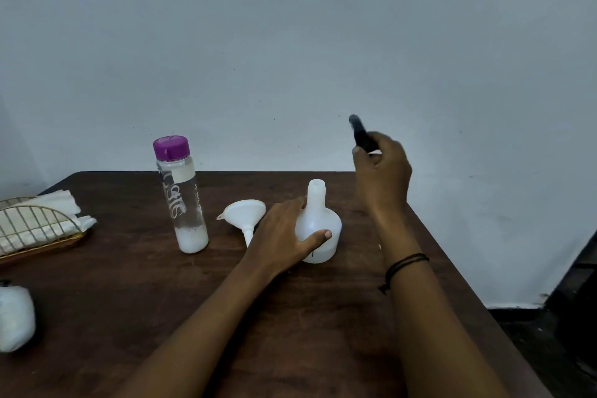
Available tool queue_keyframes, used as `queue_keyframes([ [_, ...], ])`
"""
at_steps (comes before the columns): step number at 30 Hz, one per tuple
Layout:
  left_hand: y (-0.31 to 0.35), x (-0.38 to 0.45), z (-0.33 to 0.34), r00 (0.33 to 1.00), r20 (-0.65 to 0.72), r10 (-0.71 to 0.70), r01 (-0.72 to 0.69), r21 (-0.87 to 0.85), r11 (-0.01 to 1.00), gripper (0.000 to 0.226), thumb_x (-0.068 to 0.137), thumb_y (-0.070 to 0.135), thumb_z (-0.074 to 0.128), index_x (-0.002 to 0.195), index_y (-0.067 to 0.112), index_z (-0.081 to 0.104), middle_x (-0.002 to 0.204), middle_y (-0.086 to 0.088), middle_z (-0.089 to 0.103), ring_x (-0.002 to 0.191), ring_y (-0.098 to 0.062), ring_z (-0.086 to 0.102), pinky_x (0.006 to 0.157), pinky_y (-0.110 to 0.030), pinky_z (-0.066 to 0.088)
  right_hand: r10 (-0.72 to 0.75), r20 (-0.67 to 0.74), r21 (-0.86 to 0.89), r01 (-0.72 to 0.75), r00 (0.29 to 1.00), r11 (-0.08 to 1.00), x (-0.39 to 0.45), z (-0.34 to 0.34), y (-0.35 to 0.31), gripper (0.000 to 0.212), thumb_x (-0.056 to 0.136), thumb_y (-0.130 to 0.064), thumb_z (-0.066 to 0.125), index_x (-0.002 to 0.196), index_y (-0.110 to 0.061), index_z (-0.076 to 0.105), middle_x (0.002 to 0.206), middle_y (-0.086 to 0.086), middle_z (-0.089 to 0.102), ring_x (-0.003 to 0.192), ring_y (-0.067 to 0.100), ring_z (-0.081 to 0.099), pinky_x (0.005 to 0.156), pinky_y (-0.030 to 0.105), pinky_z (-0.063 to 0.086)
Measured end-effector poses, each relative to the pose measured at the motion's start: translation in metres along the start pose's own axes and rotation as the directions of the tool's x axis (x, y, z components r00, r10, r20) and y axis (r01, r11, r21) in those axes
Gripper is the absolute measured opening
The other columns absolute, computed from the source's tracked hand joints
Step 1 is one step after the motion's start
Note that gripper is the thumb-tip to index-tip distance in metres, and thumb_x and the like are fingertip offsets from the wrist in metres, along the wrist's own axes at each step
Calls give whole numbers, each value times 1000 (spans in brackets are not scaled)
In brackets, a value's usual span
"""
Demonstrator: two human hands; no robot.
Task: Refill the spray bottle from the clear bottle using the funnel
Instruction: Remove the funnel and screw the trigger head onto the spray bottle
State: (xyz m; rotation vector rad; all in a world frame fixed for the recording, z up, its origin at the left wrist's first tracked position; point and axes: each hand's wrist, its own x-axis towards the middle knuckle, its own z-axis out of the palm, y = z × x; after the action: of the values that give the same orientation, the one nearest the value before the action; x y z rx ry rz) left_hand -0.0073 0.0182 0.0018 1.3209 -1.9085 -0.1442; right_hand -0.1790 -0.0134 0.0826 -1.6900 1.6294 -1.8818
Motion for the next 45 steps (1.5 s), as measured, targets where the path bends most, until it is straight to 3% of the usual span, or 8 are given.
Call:
queue_keyframes([
  [5, 3, -2, -2, 1000, 19, 3, -3, -15, 1000, 65, 79, 60, 71, 128, 20, 57, 119, 5, 64, 100, -3, 48, 86, -21, 33, 4, -114, 451, 49, 993, 891, -10, -14, -32, 22, 95, -18, 60, 117, -22, 62, 100, -17, 71, 95, 13, 72, 83, 25, 54],
  [9, 7, -2, -5, 1000, 18, 24, -24, -16, 1000, 60, 80, 56, 73, 126, 20, 58, 118, 5, 64, 100, -2, 48, 82, -19, 31, -76, -203, 584, 183, 976, 791, -14, -23, -49, 30, 99, -7, 56, 127, 3, 54, 108, -9, 66, 101, 16, 73, 93, 35, 57],
  [13, 4, -2, -4, 999, 36, -14, 14, -1, 1000, 64, 79, 60, 72, 126, 18, 57, 122, 4, 61, 109, -10, 50, 86, -22, 33, -176, -261, 633, 306, 949, 711, -15, -25, -63, 30, 100, -1, 53, 129, 4, 47, 117, -1, 62, 106, 19, 71, 95, 32, 54],
  [18, 3, -1, -3, 999, 46, -21, 20, 23, 1000, 67, 78, 62, 70, 124, 15, 57, 122, 0, 62, 110, -16, 53, 86, -23, 34, -340, -232, 578, 410, 911, 705, -22, -13, -73, 31, 100, 1, 52, 128, -10, 46, 116, -29, 65, 111, 25, 69, 97, 31, 53],
  [25, 7, -1, -7, 998, 57, -19, 18, 13, 1000, 65, 82, 55, 70, 130, 14, 56, 131, -1, 60, 119, -16, 51, 86, -18, 27, -413, -113, 528, 406, 904, 746, -26, -3, -72, 29, 101, -7, 52, 129, -14, 48, 114, -34, 64, 112, 22, 70, 96, 35, 54],
  [35, 4, 0, -6, 994, 99, -49, 49, 7, 999, 73, 83, 62, 65, 141, 21, 46, 143, 2, 53, 128, -14, 46, 95, -19, 29, -328, 217, 669, 105, 920, 736, -20, 9, -63, 24, 101, -7, 54, 124, -14, 55, 109, -20, 71, 116, 19, 68, 105, 38, 50],
  [40, 1, -2, -5, 996, 86, -15, 16, -16, 1000, 72, 83, 61, 66, 142, 23, 45, 141, 3, 54, 127, -15, 47, 94, -22, 31, -131, 349, 801, -223, 928, 556, -15, 14, -42, 27, 90, -22, 64, 116, -13, 61, 115, 8, 68, 113, 29, 69, 99, 35, 52],
  [45, -3, 0, -3, 996, 82, 21, -20, -18, 1000, 68, 83, 63, 64, 136, 25, 49, 131, 5, 59, 119, -14, 51, 94, -27, 40, -12, 441, 778, -375, 898, 504, -23, 23, -19, 32, 87, -16, 64, 116, -5, 61, 112, 8, 69, 114, 30, 68, 98, 34, 53],
])
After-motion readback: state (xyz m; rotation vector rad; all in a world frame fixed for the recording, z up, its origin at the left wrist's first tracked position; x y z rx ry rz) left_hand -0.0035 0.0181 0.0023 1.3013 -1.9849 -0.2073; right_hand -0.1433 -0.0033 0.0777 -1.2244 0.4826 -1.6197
